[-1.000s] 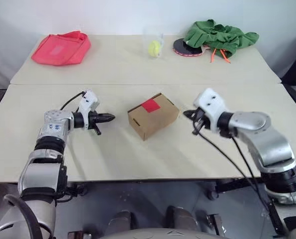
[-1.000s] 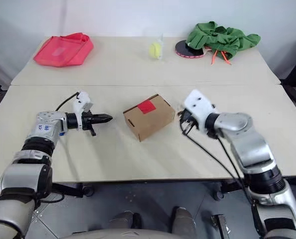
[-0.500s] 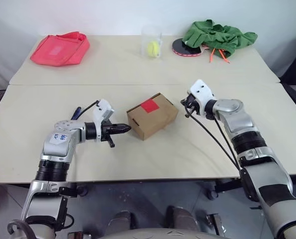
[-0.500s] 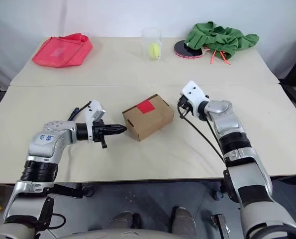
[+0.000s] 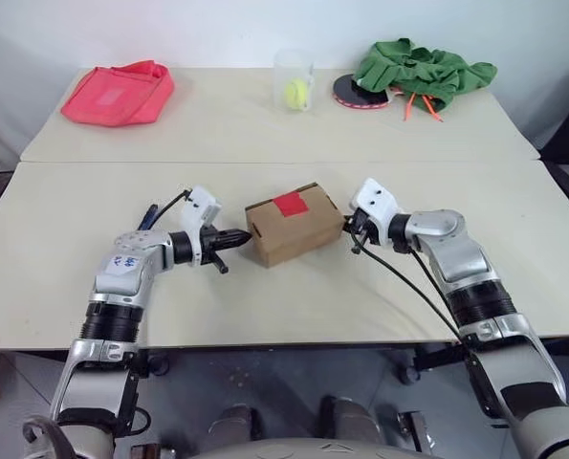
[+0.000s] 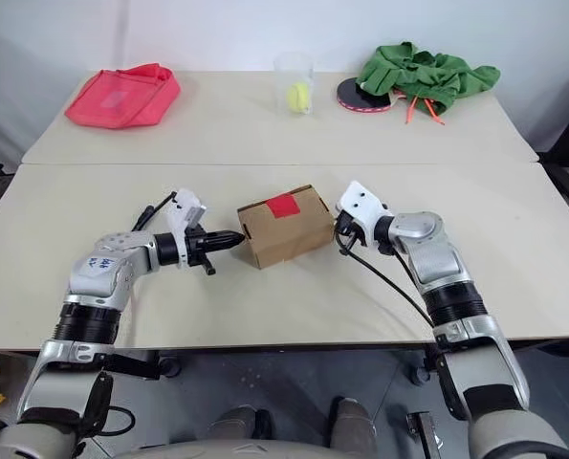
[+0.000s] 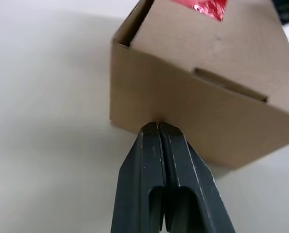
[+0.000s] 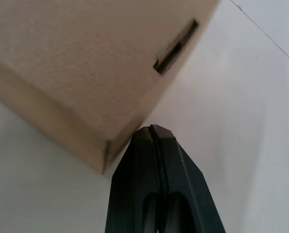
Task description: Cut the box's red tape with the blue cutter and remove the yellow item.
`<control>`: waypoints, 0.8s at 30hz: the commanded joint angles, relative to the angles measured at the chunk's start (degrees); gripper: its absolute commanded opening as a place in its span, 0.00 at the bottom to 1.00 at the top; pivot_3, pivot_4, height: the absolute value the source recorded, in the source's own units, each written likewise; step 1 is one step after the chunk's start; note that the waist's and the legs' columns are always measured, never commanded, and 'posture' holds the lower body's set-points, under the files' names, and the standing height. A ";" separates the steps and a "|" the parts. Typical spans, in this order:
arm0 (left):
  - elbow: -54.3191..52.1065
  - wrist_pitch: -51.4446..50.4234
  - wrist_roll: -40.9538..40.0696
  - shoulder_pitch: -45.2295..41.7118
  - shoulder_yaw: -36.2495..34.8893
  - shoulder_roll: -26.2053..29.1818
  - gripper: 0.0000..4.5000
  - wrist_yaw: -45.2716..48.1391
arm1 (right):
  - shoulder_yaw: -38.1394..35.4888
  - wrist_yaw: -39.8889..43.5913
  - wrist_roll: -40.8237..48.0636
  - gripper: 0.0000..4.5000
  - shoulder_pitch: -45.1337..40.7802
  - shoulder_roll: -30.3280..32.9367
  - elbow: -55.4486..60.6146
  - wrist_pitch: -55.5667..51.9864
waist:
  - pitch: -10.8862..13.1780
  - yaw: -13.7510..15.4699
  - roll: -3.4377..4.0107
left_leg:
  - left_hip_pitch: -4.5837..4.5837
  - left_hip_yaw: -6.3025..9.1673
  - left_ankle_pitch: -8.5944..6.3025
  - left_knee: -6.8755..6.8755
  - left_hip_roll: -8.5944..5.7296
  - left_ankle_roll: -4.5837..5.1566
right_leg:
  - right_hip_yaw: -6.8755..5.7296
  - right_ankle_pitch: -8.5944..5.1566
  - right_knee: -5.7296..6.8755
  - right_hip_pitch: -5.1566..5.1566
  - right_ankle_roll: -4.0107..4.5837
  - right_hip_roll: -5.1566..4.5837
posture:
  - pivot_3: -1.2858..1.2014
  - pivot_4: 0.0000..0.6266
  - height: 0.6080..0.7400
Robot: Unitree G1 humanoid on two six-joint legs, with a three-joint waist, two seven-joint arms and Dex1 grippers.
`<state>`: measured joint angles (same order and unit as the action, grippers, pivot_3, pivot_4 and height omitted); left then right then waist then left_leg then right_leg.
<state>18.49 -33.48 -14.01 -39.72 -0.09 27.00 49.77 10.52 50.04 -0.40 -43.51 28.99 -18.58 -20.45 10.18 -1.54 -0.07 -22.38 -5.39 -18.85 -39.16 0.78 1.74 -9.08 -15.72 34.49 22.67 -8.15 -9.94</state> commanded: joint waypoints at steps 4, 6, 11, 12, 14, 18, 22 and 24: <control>9.13 7.40 1.64 -6.47 2.13 -3.00 0.01 1.73 | -1.74 0.38 3.23 0.00 4.74 1.10 17.72 -9.39 | 0.00 0.22 0.00 | -0.02 -0.11 0.00 -0.01 -0.01 0.00 | -0.04 0.00 0.01 0.00 0.00 0.00 | 0.52 0.24 1.00; 12.87 9.67 2.47 -8.53 2.73 -3.82 0.01 2.40 | -1.65 0.30 3.80 0.00 6.82 1.34 22.34 -12.59 | 0.00 0.26 -0.01 | -0.02 -0.15 0.00 -0.02 -0.03 0.00 | -0.03 0.00 0.01 0.00 0.00 0.00 | 0.52 0.24 1.00; 20.02 13.77 4.40 -12.44 4.00 -5.52 0.01 4.99 | -0.44 -0.04 4.38 0.00 12.38 2.03 31.30 -18.21 | 0.00 0.44 -0.02 | -0.03 -0.33 0.00 -0.02 -0.04 0.00 | -0.05 0.00 0.01 0.00 0.00 0.00 | 0.52 0.24 1.00; 20.99 14.45 4.76 -12.89 4.12 -5.68 0.01 5.48 | -0.31 -0.19 4.42 0.00 12.87 2.00 32.22 -18.94 | 0.00 0.40 -0.01 | -0.04 -0.35 0.00 -0.02 -0.04 0.00 | -0.05 0.00 -0.01 0.00 0.00 0.00 | 0.52 0.24 1.00; 22.97 15.54 5.40 -14.02 4.39 -6.14 0.01 6.48 | 0.16 -0.40 4.68 0.00 14.14 2.01 34.80 -21.02 | 0.00 0.39 -0.02 | -0.03 -0.40 0.00 -0.02 -0.04 0.00 | -0.02 0.00 -0.01 0.00 0.00 -0.01 | 0.52 0.24 1.00; 26.42 17.69 6.83 -15.68 5.07 -7.13 0.01 7.90 | 0.70 -1.02 4.60 0.00 15.93 2.08 36.84 -22.71 | 0.00 0.35 -0.02 | -0.02 -0.39 0.00 -0.02 -0.03 0.00 | -0.03 0.00 -0.01 0.00 0.00 0.00 | 0.52 0.24 1.00; 29.86 20.18 8.12 -16.92 5.00 -8.23 0.01 8.08 | 1.25 -1.10 4.56 0.00 16.54 2.51 37.88 -23.27 | 0.00 0.47 -0.03 | -0.02 -0.39 0.00 -0.02 -0.03 0.00 | -0.03 0.00 0.00 0.00 0.00 0.00 | 0.52 0.24 1.00; 32.11 21.60 8.72 -18.06 4.91 -8.85 0.01 7.78 | 1.23 -1.45 4.75 0.00 16.27 2.09 38.15 -23.50 | -0.01 0.66 -0.03 | -0.01 -0.39 0.00 -0.02 -0.04 0.00 | -0.03 0.00 -0.01 0.00 0.00 0.00 | 0.52 0.24 1.00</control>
<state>50.11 -13.41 -5.42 -56.64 2.72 21.22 54.66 10.41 48.74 2.14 -26.56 32.34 16.07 -44.55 10.17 -0.88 -0.10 -22.39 -5.78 -18.85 -39.18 0.75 1.74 -9.11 -15.72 34.48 22.67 -8.15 -9.95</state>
